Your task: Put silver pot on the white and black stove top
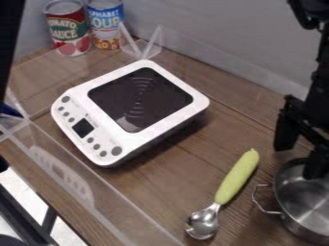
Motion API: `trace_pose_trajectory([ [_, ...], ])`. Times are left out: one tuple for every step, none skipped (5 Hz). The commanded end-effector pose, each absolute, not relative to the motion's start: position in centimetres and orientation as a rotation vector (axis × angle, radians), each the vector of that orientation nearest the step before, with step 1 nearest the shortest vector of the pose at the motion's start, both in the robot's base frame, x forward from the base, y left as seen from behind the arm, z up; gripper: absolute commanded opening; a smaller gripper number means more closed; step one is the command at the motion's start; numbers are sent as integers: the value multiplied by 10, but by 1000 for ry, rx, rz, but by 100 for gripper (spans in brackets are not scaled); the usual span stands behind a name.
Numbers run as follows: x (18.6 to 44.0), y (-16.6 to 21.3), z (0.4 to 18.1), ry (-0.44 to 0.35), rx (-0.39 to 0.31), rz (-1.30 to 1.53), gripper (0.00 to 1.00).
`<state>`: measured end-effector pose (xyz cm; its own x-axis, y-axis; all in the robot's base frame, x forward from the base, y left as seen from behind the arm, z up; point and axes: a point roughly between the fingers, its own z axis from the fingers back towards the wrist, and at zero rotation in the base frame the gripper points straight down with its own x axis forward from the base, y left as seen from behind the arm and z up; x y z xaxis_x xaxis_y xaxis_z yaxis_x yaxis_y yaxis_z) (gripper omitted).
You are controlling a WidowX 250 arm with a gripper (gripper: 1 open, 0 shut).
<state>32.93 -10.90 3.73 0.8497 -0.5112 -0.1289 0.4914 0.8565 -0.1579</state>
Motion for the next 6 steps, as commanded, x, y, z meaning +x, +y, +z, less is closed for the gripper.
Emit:
trace_pose_trajectory([
  [335, -124, 53, 119, -138, -570, 100],
  [336, -123, 54, 134, -137, -624, 100],
  [337, -119, 54, 149, -135, -669, 100],
  [331, -118, 52, 165, -133, -716, 100],
  [325, -117, 50, 180, -134, -762, 100],
  [324, -116, 52, 180, -143, -729, 100],
])
